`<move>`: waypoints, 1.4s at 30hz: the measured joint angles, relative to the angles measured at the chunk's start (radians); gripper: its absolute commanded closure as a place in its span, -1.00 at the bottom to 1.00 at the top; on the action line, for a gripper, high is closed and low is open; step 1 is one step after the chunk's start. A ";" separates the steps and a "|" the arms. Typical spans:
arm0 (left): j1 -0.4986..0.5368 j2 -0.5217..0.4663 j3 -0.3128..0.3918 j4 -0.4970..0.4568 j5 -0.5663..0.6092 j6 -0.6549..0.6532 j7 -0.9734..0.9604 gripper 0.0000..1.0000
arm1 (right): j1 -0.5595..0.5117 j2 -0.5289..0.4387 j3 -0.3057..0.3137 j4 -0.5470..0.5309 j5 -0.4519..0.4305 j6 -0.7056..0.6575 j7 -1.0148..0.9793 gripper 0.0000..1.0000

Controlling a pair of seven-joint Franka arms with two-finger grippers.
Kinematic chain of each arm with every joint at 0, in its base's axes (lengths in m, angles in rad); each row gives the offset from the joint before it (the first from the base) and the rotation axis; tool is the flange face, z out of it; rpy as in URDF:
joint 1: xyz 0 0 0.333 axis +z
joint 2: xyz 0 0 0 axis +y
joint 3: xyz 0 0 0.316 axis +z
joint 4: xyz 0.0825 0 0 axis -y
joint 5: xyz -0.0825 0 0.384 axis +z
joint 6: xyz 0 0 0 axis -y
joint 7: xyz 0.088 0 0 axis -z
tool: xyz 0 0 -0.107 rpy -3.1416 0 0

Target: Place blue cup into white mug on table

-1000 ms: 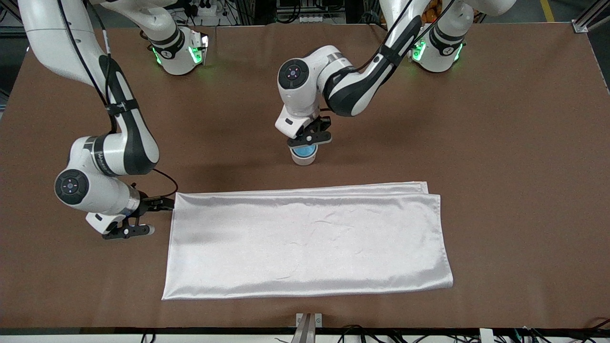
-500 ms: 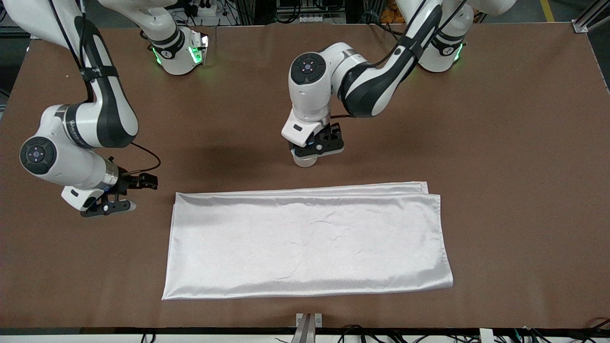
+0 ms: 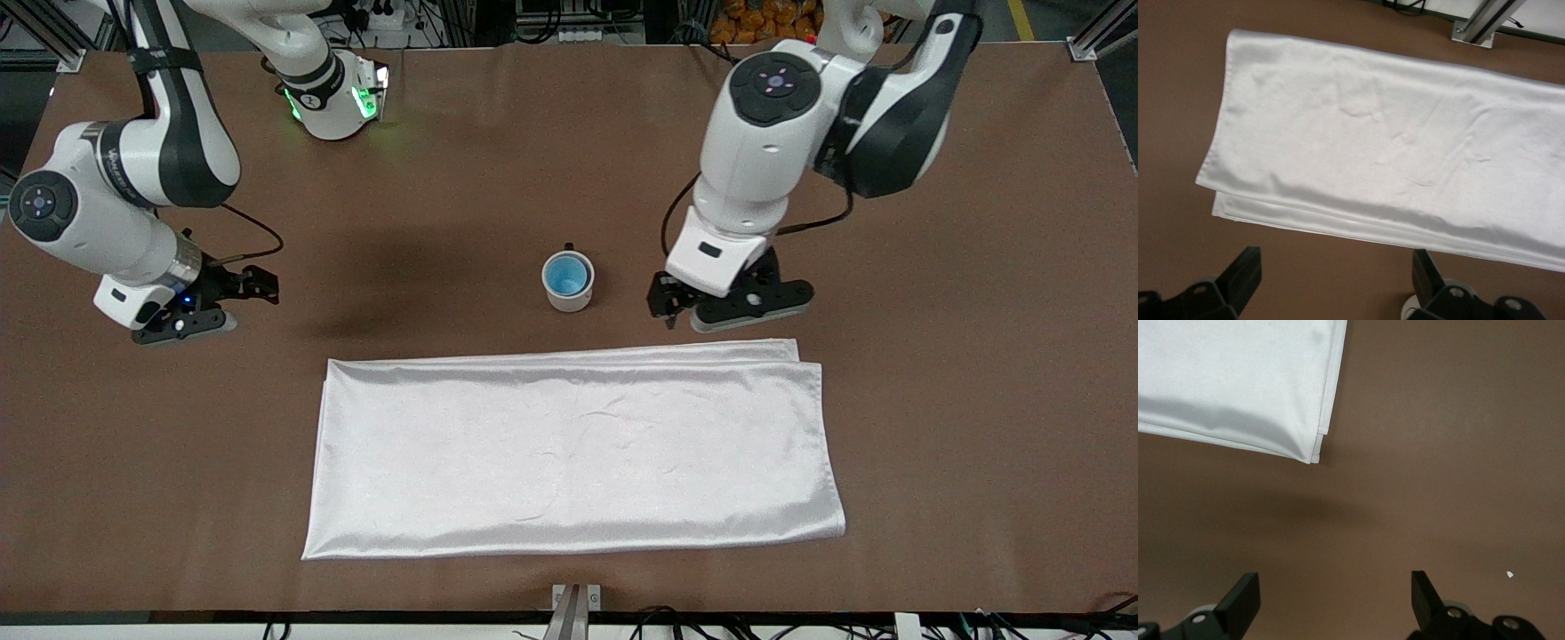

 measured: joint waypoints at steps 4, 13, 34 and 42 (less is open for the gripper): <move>0.078 -0.028 -0.001 0.000 0.000 -0.039 0.116 -1.00 | 0.000 -0.035 0.001 -0.045 0.000 0.018 0.000 -1.00; 0.247 -0.046 -0.013 -0.001 -0.001 -0.077 0.262 -1.00 | -0.012 -0.072 0.002 -0.066 0.000 0.014 -0.046 -1.00; 0.413 -0.137 0.022 -0.002 -0.059 -0.178 0.523 -1.00 | -0.110 -0.079 0.026 0.289 0.079 -0.460 0.008 -1.00; 0.480 -0.154 0.028 -0.003 -0.093 -0.202 0.629 -1.00 | -0.025 -0.079 0.035 0.420 0.089 -0.546 0.134 -1.00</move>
